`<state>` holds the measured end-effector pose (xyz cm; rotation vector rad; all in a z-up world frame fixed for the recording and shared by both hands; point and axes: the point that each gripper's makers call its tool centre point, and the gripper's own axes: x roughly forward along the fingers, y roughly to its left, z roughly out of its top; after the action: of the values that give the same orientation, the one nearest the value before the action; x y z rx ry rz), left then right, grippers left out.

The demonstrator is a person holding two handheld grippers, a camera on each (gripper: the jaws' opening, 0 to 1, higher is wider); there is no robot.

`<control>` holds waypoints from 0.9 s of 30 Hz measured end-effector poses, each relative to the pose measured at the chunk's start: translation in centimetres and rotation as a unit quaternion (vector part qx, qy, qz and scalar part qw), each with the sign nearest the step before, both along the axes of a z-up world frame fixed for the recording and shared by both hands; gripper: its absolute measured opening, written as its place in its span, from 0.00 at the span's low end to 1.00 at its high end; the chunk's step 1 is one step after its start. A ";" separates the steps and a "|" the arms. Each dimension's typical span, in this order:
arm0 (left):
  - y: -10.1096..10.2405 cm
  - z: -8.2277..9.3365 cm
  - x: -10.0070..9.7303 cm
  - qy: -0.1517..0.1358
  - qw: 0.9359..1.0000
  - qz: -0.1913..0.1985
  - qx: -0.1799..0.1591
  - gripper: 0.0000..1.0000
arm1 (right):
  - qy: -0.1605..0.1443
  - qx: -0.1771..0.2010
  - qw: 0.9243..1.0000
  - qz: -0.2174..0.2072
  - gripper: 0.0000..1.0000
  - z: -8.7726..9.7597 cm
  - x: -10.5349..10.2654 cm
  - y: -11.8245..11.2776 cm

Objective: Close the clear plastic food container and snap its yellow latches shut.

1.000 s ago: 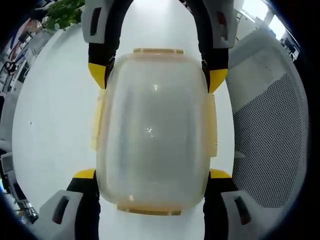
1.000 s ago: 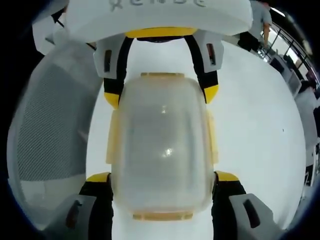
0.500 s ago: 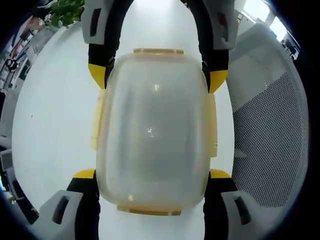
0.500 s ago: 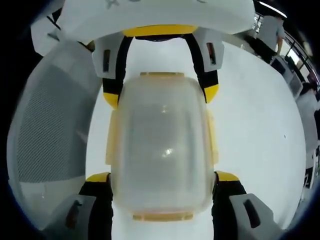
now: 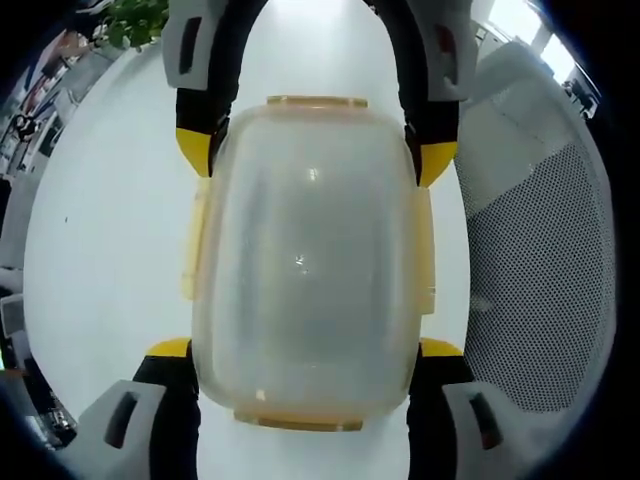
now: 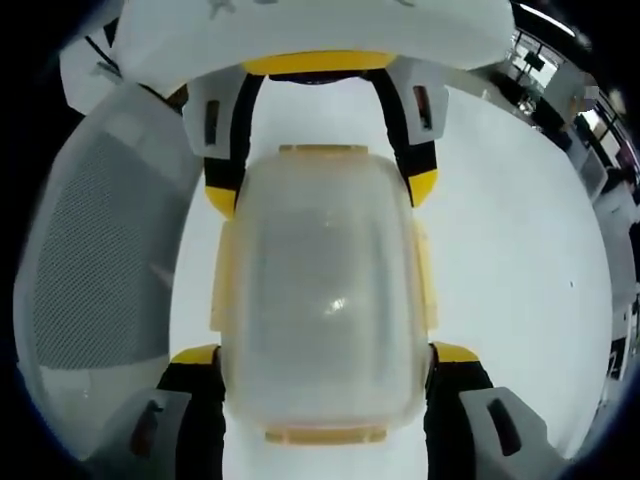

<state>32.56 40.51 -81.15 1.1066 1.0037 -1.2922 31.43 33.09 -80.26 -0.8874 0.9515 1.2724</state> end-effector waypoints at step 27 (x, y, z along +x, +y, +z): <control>3.1 0.0 0.4 0.002 1.000 0.010 0.001 0.87 | 0.001 0.002 1.000 0.009 0.84 -0.2 0.7 3.4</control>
<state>32.95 43.61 -81.13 1.0933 1.0159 -1.2776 32.09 36.50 -80.43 -0.8933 0.9451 1.2897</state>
